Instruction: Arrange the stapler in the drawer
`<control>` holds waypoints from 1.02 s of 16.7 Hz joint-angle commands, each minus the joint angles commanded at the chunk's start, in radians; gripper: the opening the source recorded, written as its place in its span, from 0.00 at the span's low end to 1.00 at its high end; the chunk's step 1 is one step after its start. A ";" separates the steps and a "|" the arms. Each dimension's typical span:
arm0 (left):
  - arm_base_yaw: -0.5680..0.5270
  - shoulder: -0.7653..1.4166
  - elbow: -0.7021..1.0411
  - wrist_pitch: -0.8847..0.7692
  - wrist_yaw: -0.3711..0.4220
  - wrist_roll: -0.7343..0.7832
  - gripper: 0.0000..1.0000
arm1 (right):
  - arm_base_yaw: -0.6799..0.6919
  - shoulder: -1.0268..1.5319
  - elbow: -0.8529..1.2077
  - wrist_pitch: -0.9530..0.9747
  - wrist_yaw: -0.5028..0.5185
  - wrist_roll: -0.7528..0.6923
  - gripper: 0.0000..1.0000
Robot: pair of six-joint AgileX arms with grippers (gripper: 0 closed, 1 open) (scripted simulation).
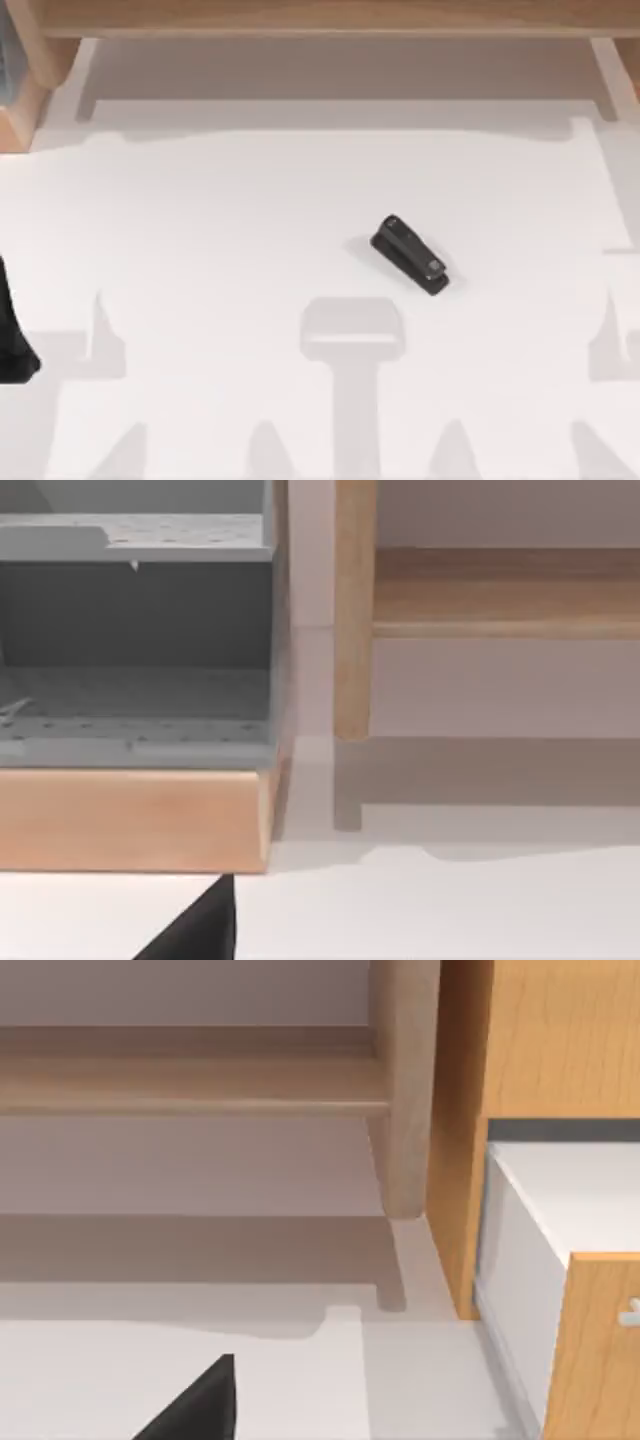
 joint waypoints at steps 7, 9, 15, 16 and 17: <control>0.000 0.000 0.000 0.000 0.000 0.000 1.00 | 0.064 0.149 0.128 -0.090 -0.022 -0.048 1.00; 0.000 0.000 0.000 0.000 0.000 0.000 1.00 | 0.112 0.283 0.235 -0.162 -0.037 -0.084 1.00; 0.000 0.000 0.000 0.000 0.000 0.000 1.00 | 0.288 0.900 0.673 -0.461 -0.080 -0.200 1.00; 0.000 0.000 0.000 0.000 0.000 0.000 1.00 | 0.317 1.019 0.756 -0.518 -0.086 -0.216 1.00; 0.000 0.000 0.000 0.000 0.000 0.000 1.00 | 0.345 1.136 0.840 -0.575 -0.091 -0.231 1.00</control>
